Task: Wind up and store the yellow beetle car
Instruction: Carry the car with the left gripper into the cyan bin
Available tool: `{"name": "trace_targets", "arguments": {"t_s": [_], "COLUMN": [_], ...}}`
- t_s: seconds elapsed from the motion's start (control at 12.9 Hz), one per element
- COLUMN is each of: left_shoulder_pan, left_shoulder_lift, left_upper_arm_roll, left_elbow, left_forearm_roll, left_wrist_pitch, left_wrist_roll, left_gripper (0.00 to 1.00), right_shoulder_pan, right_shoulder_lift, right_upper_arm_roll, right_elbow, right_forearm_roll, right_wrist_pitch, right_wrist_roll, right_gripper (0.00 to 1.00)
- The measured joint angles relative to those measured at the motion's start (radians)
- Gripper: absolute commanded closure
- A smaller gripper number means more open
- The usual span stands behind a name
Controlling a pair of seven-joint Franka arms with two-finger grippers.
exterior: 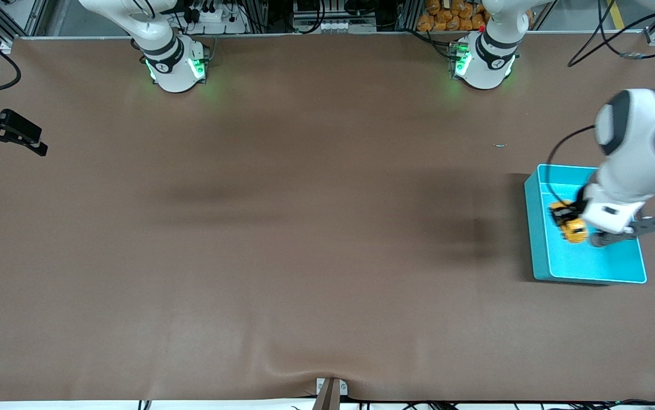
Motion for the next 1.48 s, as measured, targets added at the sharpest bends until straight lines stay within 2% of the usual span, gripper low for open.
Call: {"name": "trace_targets", "arguments": {"t_s": [0.31,0.62,0.93,1.09,1.48], "left_shoulder_pan": [0.149,0.217,0.207,0.203,0.203], "left_shoulder_lift": [0.112,0.267,0.329,0.332,0.335], "left_upper_arm_roll": [0.002,0.002,-0.006,-0.006,-0.006], "left_elbow": [0.088,0.172,0.158,0.128,0.081], "left_forearm_roll": [-0.004,-0.004,0.026,0.075,0.086], "left_wrist_pitch": [0.000,0.000,-0.006,-0.007,0.045], "left_wrist_roll": [0.171,0.302,0.325,0.323,0.323], "left_gripper": [1.00,1.00,1.00,1.00,1.00], "right_shoulder_pan": [0.000,0.002,0.002,0.002,-0.019], "right_shoulder_lift": [0.000,0.000,0.003,0.006,0.011], "right_upper_arm_roll": [0.001,0.006,0.006,0.006,-0.001], "right_elbow": [-0.002,-0.004,-0.006,-0.007,-0.007], "right_forearm_roll": [0.000,0.000,0.000,0.000,-0.002], "right_wrist_pitch": [0.000,0.001,0.010,0.018,0.029], "right_wrist_roll": [0.000,0.000,0.000,0.000,0.000], "right_gripper": [0.00,0.00,0.00,0.00,0.00]}}
